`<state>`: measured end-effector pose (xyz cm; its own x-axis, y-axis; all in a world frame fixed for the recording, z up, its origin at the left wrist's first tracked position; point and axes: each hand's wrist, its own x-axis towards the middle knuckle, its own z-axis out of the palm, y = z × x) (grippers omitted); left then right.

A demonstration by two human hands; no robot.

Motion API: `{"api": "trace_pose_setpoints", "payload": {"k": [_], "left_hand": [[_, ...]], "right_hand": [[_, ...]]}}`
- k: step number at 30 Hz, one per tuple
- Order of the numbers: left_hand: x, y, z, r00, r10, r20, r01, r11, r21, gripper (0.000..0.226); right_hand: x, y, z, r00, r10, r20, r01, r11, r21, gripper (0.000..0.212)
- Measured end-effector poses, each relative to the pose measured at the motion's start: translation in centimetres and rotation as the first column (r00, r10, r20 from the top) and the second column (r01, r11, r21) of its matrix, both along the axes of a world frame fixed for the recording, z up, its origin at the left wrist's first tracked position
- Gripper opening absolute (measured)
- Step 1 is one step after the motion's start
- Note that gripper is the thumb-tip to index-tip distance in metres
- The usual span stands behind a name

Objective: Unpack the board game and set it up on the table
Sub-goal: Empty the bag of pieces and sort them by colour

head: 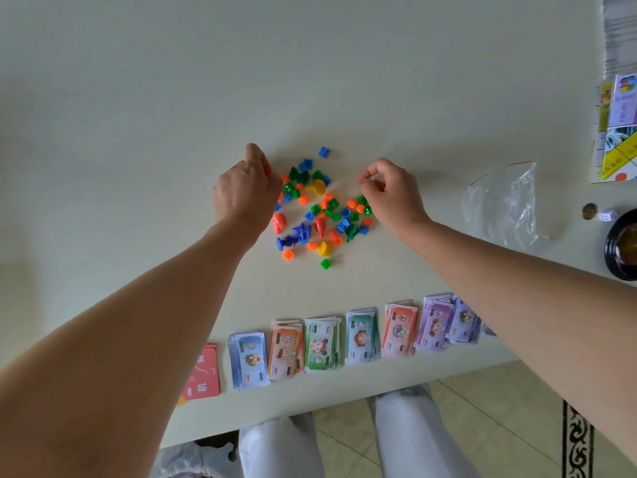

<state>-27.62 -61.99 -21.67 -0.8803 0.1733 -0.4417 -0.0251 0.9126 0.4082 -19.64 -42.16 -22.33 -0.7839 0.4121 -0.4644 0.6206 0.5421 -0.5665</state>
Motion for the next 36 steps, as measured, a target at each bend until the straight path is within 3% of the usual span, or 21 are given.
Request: {"api": "trace_pose_setpoints", "payload": {"k": [3,7,11,16,19,21,23,25,27,30,33,36], "left_hand": [[1.0,0.1,0.6,0.986,0.157,0.063,-0.165,0.974,0.152,0.019],[2.6,0.4,1.6,0.960,0.236,0.150,-0.266,0.938,0.221,0.029],[4.7,0.1,1.5,0.951,0.244,0.188,-0.286,0.926,0.248,0.027],[6.9,-0.2,0.8,0.947,0.251,0.199,-0.302,0.909,0.289,0.028],[7.6,-0.2,0.7,0.947,0.243,0.210,-0.299,0.905,0.302,0.024],[7.7,-0.2,0.7,0.952,0.233,0.198,-0.285,0.912,0.295,0.029],[8.0,-0.1,0.8,0.972,0.176,0.156,-0.215,0.934,0.286,0.027],[8.3,0.3,1.0,0.989,0.071,0.127,-0.106,0.951,0.289,0.017],[8.7,0.8,1.3,0.994,-0.082,0.068,0.060,0.957,0.283,0.026],[9.0,0.8,1.2,0.966,-0.258,0.000,0.255,0.955,0.153,0.030],[9.0,-0.1,1.2,0.980,-0.198,-0.020,0.199,0.978,0.057,0.024],[8.9,-1.1,1.3,0.992,-0.123,-0.016,0.124,0.990,0.070,0.019]], "right_hand": [[1.3,0.7,0.6,0.998,0.056,-0.012,-0.057,0.997,-0.053,0.009],[2.8,0.0,1.7,0.945,0.327,-0.001,-0.327,0.943,-0.064,0.011],[3.6,-2.2,2.0,0.845,0.531,0.070,-0.535,0.833,0.141,0.024],[4.0,-3.8,1.0,0.832,0.542,0.115,-0.551,0.787,0.276,0.019],[4.6,-3.5,1.3,0.888,0.459,0.006,-0.454,0.875,0.172,0.014],[4.6,-2.9,1.6,0.964,0.261,-0.059,-0.263,0.964,-0.033,0.008],[4.4,-2.1,1.7,1.000,-0.018,0.013,0.021,0.978,-0.208,0.012],[3.8,-1.4,2.0,0.935,-0.325,0.143,0.355,0.849,-0.392,0.016],[3.6,-0.7,2.4,0.834,-0.492,0.249,0.545,0.668,-0.506,0.022],[3.9,0.1,3.0,0.842,-0.466,0.273,0.539,0.702,-0.464,0.027],[4.0,0.4,3.0,0.859,-0.444,0.254,0.511,0.735,-0.446,0.026],[4.2,0.0,2.4,0.907,-0.379,0.183,0.420,0.783,-0.458,0.031]]}}
